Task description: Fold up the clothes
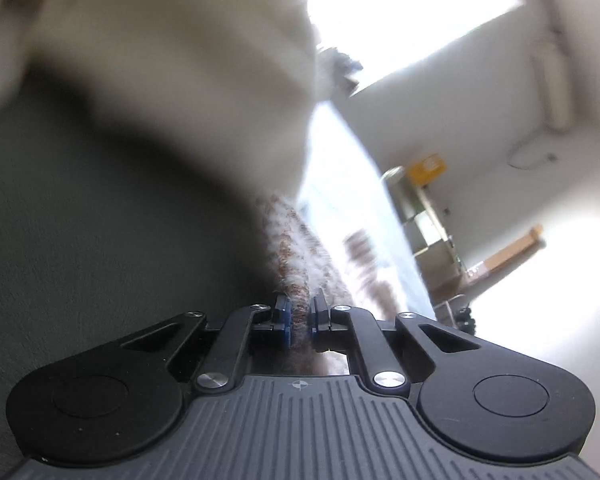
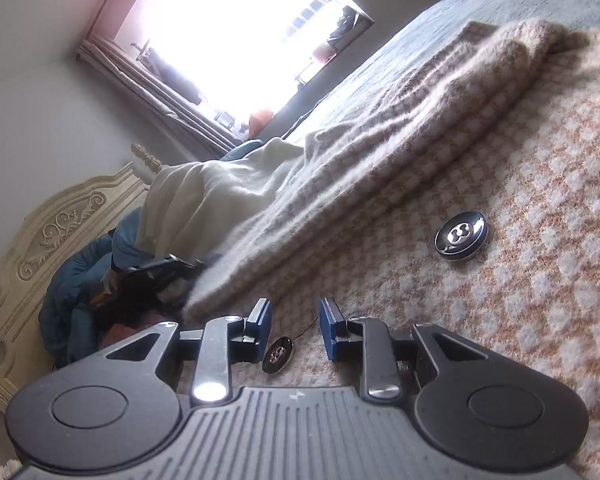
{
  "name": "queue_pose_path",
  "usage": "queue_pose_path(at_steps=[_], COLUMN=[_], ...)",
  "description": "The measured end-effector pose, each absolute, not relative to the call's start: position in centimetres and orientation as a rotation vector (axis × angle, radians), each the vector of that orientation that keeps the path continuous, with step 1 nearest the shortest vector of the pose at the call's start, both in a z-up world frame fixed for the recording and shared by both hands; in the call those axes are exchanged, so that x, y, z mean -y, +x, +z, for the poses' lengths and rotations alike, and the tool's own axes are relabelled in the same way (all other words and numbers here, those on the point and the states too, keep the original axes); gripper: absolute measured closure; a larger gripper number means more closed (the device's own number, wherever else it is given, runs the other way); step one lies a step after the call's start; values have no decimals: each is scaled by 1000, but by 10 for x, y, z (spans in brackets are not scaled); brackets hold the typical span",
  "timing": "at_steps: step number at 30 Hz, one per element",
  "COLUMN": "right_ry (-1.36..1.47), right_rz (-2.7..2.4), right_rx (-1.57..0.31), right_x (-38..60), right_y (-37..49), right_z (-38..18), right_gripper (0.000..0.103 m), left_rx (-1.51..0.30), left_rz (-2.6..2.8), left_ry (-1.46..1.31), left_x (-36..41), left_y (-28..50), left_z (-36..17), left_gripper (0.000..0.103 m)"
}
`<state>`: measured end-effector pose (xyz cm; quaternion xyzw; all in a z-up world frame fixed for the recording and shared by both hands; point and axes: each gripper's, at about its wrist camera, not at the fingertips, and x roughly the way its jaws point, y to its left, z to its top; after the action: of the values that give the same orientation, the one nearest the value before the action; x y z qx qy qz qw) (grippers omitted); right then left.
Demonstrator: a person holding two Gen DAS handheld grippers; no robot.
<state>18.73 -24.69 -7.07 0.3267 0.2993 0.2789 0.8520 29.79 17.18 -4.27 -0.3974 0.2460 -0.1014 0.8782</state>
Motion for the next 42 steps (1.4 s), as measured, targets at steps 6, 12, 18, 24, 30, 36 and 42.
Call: queue_pose_path(at_steps=[6,12,18,24,30,36,42], right_ry=[680,700,718,704,472,48,157], right_rz=[590,600,610,578,453,264,177], right_rx=[-619,-614,-601,-616,-552,-473,-520], right_x=[246,248,259,257,246,225,277], right_y=[189,189,183,182,186,242,262], right_z=[-76,-80,-87,-82,-20,-4,-28], right_gripper=[76,76,76,77,73,74,77], left_rx=[-596,-604,-456,-519,-505,-485,-474], left_rz=[-126,-69,-117,-227,-205,-207,-213], left_ry=[-683,-617,-298,74,132,128,121], left_x=[-170,-179,-143,-72,-67,-66,-67], left_y=[310,292,231,215,211,210,205], left_z=[-78,-56,-10,-37,-49,-42,-43], left_gripper=[94,79,78,77,77,77,75])
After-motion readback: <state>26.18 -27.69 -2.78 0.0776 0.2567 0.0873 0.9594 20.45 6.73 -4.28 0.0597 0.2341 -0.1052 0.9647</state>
